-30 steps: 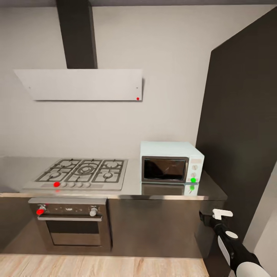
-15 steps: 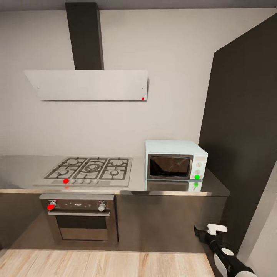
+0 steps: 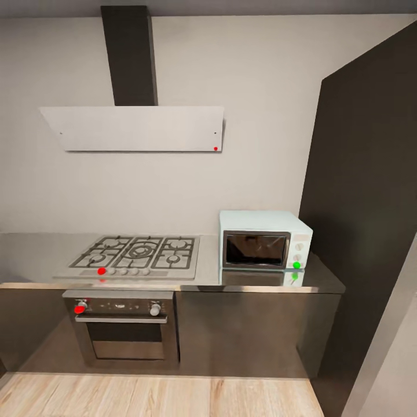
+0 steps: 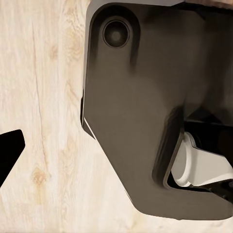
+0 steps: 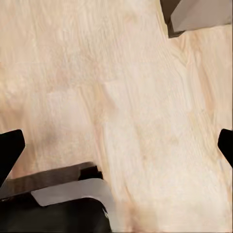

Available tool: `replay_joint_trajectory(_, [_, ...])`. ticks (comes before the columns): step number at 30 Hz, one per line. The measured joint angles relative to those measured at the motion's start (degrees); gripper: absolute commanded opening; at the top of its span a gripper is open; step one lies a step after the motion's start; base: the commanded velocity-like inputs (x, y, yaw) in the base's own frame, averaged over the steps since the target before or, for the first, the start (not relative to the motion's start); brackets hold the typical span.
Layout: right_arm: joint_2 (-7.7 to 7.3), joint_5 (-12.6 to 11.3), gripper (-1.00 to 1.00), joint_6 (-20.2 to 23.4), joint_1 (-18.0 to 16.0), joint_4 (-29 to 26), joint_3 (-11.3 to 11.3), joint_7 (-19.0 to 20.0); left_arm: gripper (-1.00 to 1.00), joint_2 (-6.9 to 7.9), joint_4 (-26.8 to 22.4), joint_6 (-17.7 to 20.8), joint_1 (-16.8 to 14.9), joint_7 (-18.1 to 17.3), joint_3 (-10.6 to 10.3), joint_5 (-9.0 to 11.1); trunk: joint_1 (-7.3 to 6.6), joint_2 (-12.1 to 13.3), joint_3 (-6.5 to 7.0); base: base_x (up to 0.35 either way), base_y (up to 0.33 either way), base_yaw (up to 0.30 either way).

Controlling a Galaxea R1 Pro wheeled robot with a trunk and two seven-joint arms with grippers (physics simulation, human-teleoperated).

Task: In the kitchen, take the popcorn bag from the countertop, put it into the microwave, and heat it until the popcorn is cooked so the cooked popcorn ends up inside the bag.

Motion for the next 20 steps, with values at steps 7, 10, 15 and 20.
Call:
replay_joint_trajectory(7, [3.07,0.1,1.00,2.6,12.9,0.0,0.1,-0.1,1.00,0.01,0.0,0.0,0.0,0.0,0.0,0.0,0.00,0.0,0.01,0.000,0.000,0.000])
replay_joint_trajectory(10, [3.43,0.1,1.00,2.5,14.1,0.0,0.1,-0.1,1.00,0.01,0.0,0.0,0.0,0.0,0.0,0.0,0.00,0.0,0.00,0.000,0.000,0.000])
replay_joint_trajectory(15, [3.38,0.0,1.00,0.4,14.4,-2.1,-0.3,-0.2,1.00,0.06,-0.1,0.1,0.0,0.0,0.0,0.0,0.01,0.0,0.00,0.000,0.000,0.000])
replay_joint_trajectory(20, [3.38,0.0,1.00,-0.1,14.4,-2.8,-0.4,-0.2,1.00,0.12,-0.2,0.2,0.0,0.0,-0.2,0.0,0.01,0.0,-0.01,0.000,0.000,0.000])
